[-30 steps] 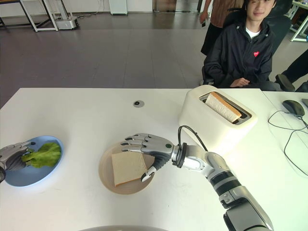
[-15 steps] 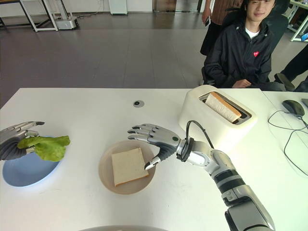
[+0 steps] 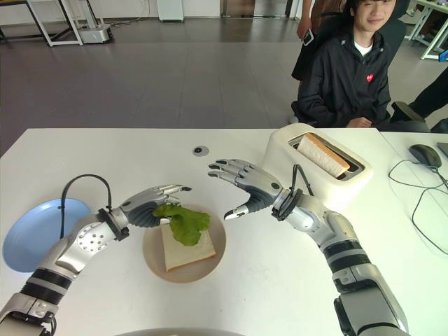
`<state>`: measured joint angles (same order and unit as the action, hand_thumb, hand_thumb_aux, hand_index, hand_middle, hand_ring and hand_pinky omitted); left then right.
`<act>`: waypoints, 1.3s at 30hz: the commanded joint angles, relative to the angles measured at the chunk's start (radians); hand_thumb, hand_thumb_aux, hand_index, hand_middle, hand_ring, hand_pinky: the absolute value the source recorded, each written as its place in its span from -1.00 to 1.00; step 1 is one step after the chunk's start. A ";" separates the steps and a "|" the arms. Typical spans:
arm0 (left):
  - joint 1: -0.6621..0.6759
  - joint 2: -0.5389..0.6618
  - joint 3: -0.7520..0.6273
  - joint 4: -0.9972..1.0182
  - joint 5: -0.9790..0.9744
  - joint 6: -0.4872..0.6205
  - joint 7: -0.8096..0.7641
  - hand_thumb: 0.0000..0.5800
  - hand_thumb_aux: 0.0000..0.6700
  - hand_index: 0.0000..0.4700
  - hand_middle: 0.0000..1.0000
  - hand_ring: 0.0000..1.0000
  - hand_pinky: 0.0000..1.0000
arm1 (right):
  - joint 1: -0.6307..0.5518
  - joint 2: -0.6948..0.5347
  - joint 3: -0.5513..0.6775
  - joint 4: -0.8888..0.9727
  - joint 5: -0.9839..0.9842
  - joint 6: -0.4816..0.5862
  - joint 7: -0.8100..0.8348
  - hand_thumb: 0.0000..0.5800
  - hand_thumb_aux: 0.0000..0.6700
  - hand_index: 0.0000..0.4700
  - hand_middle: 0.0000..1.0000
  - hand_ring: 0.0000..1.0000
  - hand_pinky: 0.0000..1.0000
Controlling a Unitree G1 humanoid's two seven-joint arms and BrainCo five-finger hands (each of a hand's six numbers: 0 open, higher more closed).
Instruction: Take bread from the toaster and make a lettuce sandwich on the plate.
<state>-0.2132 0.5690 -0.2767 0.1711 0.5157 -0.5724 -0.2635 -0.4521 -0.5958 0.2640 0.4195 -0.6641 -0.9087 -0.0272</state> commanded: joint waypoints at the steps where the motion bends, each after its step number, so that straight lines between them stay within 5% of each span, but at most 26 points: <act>1: -0.001 -0.007 -0.032 0.034 0.043 -0.015 0.015 1.00 1.00 1.00 -1.00 -1.00 -1.00 | -0.008 0.008 0.009 0.011 0.002 0.006 0.002 -1.00 -1.00 -1.00 -1.00 -1.00 -1.00; 3: 0.003 -0.003 -0.038 0.037 0.055 -0.018 0.019 1.00 1.00 1.00 -1.00 -1.00 -1.00 | -0.009 0.012 0.013 0.011 0.000 0.006 0.003 -1.00 -1.00 -1.00 -1.00 -1.00 -1.00; 5: 0.013 0.007 -0.036 0.028 0.052 -0.023 0.011 0.91 0.58 0.58 -1.00 -1.00 -1.00 | -0.009 0.012 0.016 0.011 -0.001 0.006 0.006 -1.00 -1.00 -1.00 -1.00 -1.00 -1.00; 6: 0.020 0.015 -0.034 0.021 0.046 -0.024 0.000 0.51 0.01 0.01 -1.00 -1.00 -1.00 | -0.011 0.012 0.017 0.014 -0.002 0.005 0.005 -1.00 -1.00 -1.00 -1.00 -1.00 -1.00; 8: 0.027 0.032 -0.029 0.012 0.041 -0.027 -0.013 -0.80 -0.90 -0.90 -1.00 -1.00 -1.00 | -0.008 0.009 0.018 0.014 -0.001 0.003 0.006 -1.00 -1.00 -1.00 -1.00 -1.00 -1.00; 9: 0.029 0.038 -0.026 0.011 0.040 -0.029 -0.015 -1.00 -1.00 -1.00 -1.00 -1.00 -1.00 | -0.007 0.007 0.019 0.013 -0.001 0.002 0.007 -1.00 -1.00 -1.00 -1.00 -1.00 -1.00; 18: 0.062 0.097 0.016 -0.040 -0.010 -0.035 -0.043 -1.00 -1.00 -1.00 -1.00 -1.00 -1.00 | 0.000 -0.013 0.005 -0.001 0.001 -0.003 0.007 -1.00 -1.00 -1.00 -1.00 -1.00 -1.00; 21: 0.063 0.087 0.041 -0.063 -0.049 -0.040 -0.036 -1.00 -1.00 -1.00 -1.00 -1.00 -1.00 | 0.010 -0.093 -0.109 -0.106 0.033 0.027 -0.007 -1.00 -1.00 -1.00 -1.00 -1.00 -1.00; 28: 0.044 0.033 0.091 -0.045 -0.165 -0.059 -0.004 -1.00 -1.00 -1.00 -1.00 -1.00 -1.00 | 0.157 -0.340 -0.494 -0.381 -0.020 0.291 0.044 -1.00 -1.00 -1.00 -1.00 -1.00 -1.00; 34: 0.049 0.040 0.118 -0.036 -0.175 -0.071 -0.002 -1.00 -1.00 -1.00 -1.00 -1.00 -1.00 | 0.227 -0.401 -0.485 -0.208 -0.005 0.513 0.181 -1.00 -1.00 -1.00 -1.00 -1.00 -1.00; 35: 0.053 0.041 0.126 -0.040 -0.180 -0.073 -0.002 -1.00 -1.00 -1.00 -1.00 -1.00 -1.00 | 0.231 -0.393 -0.464 -0.200 0.017 0.518 0.211 -0.68 -0.84 -0.84 -1.00 -1.00 -1.00; 37: 0.059 0.042 0.136 -0.049 -0.187 -0.077 -0.003 -1.00 -1.00 -1.00 -1.00 -1.00 -1.00 | 0.234 -0.382 -0.434 -0.201 0.054 0.522 0.254 0.61 0.12 0.12 -1.00 -1.00 -1.00; 39: 0.064 0.042 0.144 -0.056 -0.193 -0.081 -0.007 -1.00 -1.00 -1.00 -1.00 -1.00 -1.00 | 0.228 -0.373 -0.406 -0.202 0.092 0.511 0.283 0.89 0.54 0.54 -1.00 -1.00 -1.00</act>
<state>-0.1616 0.6039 -0.1446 0.1258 0.3320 -0.6473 -0.2632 -0.2235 -0.9808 -0.1712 0.2184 -0.6083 -0.3902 0.2217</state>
